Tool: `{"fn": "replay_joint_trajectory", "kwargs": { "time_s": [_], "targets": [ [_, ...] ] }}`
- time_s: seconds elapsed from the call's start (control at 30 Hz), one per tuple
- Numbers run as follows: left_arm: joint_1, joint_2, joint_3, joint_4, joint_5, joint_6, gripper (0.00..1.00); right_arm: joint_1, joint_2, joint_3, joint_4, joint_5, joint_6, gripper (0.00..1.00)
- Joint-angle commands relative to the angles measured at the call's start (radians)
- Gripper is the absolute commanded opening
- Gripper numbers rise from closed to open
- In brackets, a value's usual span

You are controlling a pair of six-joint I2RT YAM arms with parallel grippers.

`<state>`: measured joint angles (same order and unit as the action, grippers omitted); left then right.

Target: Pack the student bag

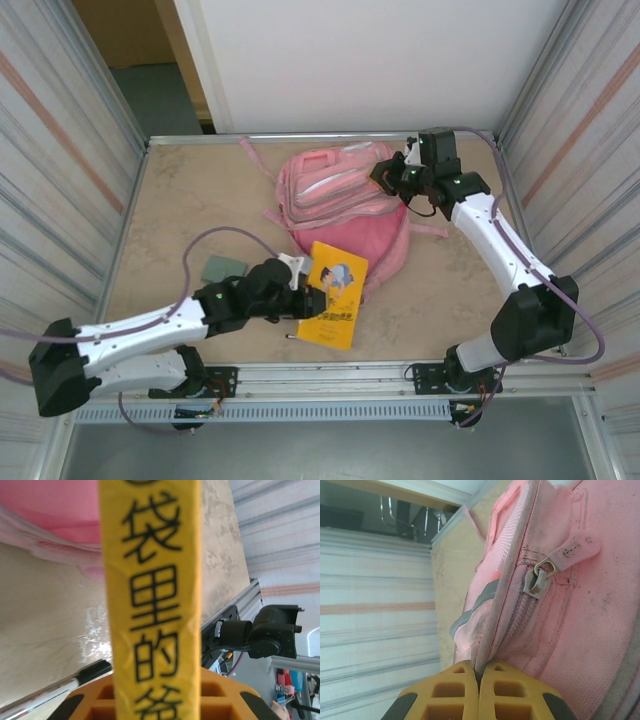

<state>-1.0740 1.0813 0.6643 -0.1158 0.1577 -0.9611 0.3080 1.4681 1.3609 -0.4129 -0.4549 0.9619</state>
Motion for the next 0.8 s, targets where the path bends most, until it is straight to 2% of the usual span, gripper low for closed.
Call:
{"fn": "replay_joint_trajectory", "kwargs": {
  "time_s": [0.0, 0.2, 0.4, 0.5, 0.57, 0.63, 0.7, 0.77],
  "targets": [
    [0.010, 0.067, -0.011, 0.238, -0.002, -0.022, 0.00, 0.032, -0.021, 0.065, 0.076, 0.014, 0.009, 0.00],
    [0.132, 0.221, -0.034, 0.475, 0.023, -0.057, 0.00, 0.046, -0.043, 0.036, 0.083, 0.040, 0.024, 0.00],
    [0.194, 0.317, -0.003, 0.535, 0.009, -0.085, 0.00, 0.050, -0.109, -0.040, 0.091, 0.082, 0.026, 0.00],
    [0.244, 0.382, -0.024, 0.639, 0.045, -0.132, 0.00, 0.051, -0.128, -0.077, 0.090, 0.090, 0.020, 0.00],
    [0.272, 0.420, -0.009, 0.650, 0.059, -0.129, 0.00, 0.056, -0.137, -0.108, 0.085, 0.094, 0.012, 0.00],
    [0.299, 0.453, 0.022, 0.617, 0.072, -0.115, 0.07, 0.071, -0.149, -0.153, 0.080, 0.132, -0.008, 0.00],
    [0.314, 0.479, 0.059, 0.578, 0.090, -0.076, 0.17, 0.116, -0.158, -0.182, 0.046, 0.243, -0.074, 0.00],
    [0.318, 0.498, 0.091, 0.525, 0.081, -0.043, 0.22, 0.139, -0.157, -0.204, 0.040, 0.297, -0.120, 0.00]
  ]
}}
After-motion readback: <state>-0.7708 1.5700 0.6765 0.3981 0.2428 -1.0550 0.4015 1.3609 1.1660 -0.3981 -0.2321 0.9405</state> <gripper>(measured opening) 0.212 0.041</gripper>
